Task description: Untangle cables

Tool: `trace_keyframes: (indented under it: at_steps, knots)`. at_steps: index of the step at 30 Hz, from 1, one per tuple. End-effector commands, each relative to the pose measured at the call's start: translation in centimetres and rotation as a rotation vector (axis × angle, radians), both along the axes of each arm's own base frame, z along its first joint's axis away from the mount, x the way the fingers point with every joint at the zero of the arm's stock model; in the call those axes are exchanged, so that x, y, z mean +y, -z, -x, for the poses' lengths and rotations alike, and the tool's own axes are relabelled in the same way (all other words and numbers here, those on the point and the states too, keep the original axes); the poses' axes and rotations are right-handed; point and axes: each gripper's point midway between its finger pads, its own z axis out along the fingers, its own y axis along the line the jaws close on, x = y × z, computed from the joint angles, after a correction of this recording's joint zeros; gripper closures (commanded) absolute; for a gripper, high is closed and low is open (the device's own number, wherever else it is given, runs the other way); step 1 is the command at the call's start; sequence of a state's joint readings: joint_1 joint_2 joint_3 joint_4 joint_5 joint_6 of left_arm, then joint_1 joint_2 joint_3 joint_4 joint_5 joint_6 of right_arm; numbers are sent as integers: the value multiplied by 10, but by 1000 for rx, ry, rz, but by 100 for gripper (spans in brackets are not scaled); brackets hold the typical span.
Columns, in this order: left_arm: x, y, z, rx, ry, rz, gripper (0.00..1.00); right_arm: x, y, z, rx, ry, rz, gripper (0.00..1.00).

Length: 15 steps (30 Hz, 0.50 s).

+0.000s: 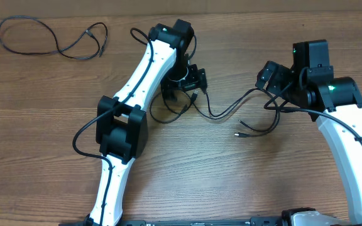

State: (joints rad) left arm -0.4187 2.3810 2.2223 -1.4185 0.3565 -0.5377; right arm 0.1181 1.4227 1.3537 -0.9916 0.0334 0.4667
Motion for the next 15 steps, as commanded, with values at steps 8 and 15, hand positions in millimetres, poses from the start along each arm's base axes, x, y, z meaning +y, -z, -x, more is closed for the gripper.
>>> trace_keyframes:
  at_steps: [8, 15]
  knots:
    - [-43, 6, 47, 316, -333, -2, 34, -3, -1, -1, -6, 6, 10, 0]
    - [-60, 21, 70, 325, -410, -129, 32, -3, -1, -1, -6, 6, 10, 0]
